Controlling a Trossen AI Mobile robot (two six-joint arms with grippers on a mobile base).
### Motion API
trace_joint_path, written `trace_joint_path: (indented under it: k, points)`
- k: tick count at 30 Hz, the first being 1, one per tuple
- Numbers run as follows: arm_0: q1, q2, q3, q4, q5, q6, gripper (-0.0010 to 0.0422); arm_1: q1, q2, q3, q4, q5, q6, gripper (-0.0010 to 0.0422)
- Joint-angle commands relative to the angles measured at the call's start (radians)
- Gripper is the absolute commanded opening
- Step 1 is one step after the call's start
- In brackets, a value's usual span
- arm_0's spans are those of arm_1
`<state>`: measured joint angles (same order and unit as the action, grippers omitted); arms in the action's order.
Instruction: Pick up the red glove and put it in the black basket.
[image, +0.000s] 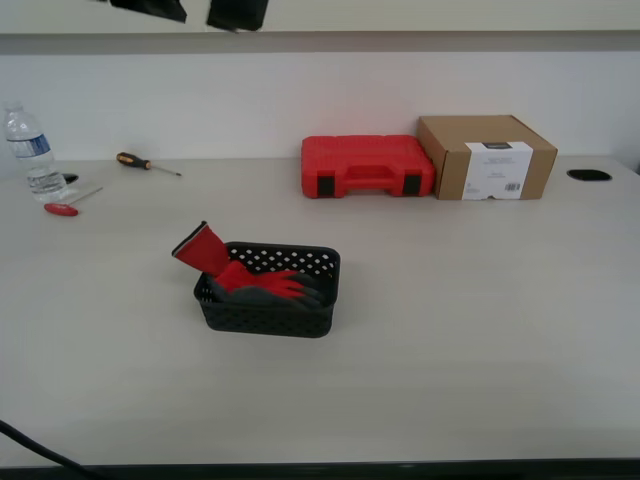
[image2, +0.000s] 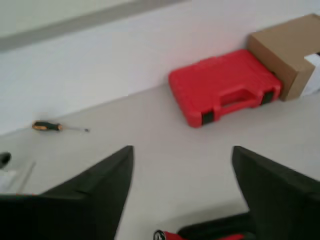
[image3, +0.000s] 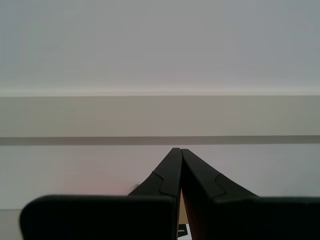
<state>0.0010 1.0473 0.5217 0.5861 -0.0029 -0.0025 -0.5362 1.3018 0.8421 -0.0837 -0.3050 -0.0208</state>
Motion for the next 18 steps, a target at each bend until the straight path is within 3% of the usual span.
trace_joint_path:
  k: [1,4,8,14,15,16,18]
  points:
    - [0.000,0.000,0.002,0.004,0.000,0.003,0.0000,0.000,-0.042,0.002,0.004,-0.005,0.018,0.0113]
    - [0.000,0.000,0.002,0.004,0.000,0.003,0.0000,0.000,-0.053,0.002,0.004,-0.005,0.016,-0.0009]
    - [0.000,0.000,0.002,0.004,0.000,0.003,0.0000,0.002,-0.051,0.002,0.018,-0.002,0.046,0.0096]
    - [0.000,0.000,0.002,0.004,0.000,0.003,0.0000,0.002,-0.051,0.002,0.037,-0.001,0.061,0.0354]
    - [0.000,0.000,0.002,0.004,0.000,0.003,0.0000,0.002,-0.051,0.002,0.037,-0.001,0.061,0.0412]
    - [0.000,0.000,0.002,0.004,0.000,0.003,0.0000,0.002,-0.051,0.002,0.037,-0.001,0.071,0.0406]
    - [0.000,0.000,0.002,0.004,0.000,0.003,0.0000,0.001,-0.051,0.002,0.037,-0.001,0.073,0.0308]
